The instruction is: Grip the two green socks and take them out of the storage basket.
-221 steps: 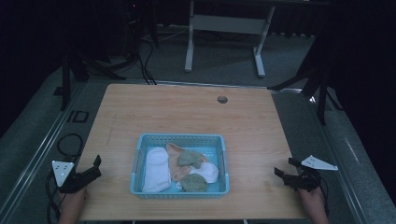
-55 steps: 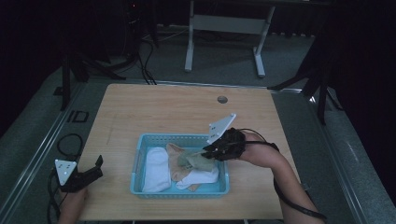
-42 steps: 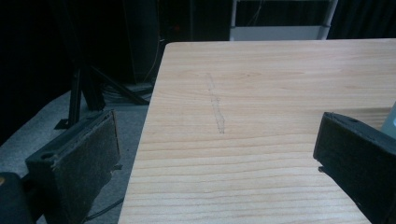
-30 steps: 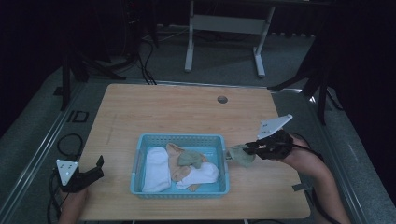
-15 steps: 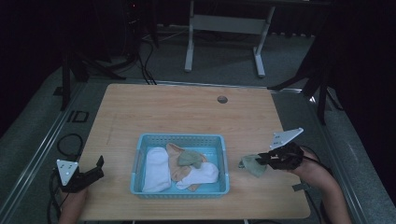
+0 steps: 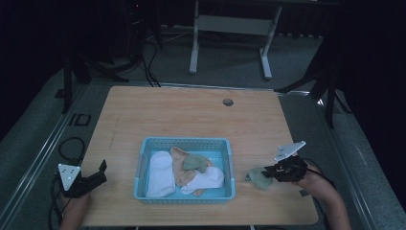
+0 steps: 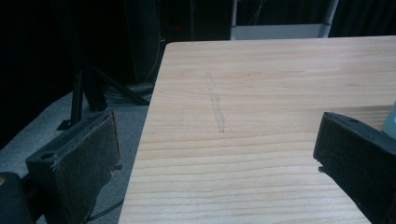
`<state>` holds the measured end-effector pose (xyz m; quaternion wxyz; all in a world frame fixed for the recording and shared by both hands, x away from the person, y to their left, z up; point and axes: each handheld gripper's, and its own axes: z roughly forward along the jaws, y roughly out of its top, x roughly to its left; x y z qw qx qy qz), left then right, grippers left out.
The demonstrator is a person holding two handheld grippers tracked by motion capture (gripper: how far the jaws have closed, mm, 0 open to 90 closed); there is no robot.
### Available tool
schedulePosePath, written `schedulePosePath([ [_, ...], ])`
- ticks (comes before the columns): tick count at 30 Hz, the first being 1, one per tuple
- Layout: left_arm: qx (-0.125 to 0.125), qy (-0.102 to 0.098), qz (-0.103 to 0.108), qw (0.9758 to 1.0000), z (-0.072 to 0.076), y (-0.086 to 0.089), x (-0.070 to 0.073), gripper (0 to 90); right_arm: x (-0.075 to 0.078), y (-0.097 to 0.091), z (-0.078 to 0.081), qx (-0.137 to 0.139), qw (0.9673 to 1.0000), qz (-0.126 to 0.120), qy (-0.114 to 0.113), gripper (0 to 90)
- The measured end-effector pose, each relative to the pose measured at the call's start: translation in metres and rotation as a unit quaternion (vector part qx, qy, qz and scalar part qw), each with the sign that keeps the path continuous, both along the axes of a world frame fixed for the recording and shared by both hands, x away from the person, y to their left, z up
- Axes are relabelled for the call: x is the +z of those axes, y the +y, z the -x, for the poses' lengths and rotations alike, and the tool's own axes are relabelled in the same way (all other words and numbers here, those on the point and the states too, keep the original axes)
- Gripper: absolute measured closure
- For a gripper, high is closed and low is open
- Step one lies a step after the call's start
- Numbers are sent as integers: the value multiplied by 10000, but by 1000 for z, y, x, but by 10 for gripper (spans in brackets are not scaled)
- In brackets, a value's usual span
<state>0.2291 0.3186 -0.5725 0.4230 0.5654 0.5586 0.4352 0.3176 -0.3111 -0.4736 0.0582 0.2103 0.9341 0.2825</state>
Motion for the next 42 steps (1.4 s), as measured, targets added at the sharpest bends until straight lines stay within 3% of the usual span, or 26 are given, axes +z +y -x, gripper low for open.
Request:
schedulePosePath([
  [7,0,4,6,10000,0,0,0,7,-28,1,-3,-76,9997,54,238,790],
  [19,3,2,-4,10000,0,0,0,7,-61,-3,-3,-255,9984,18,503,782],
  [24,1,11,-2,10000,0,0,0,7,-54,-2,-3,-284,9985,101,456,689],
  [29,-7,13,-6,10000,0,0,0,7,-38,-2,-4,-325,9988,68,372,625],
  [42,-22,77,-67,9999,0,-1,0,7,1,16,-11,-197,9995,228,74,594],
])
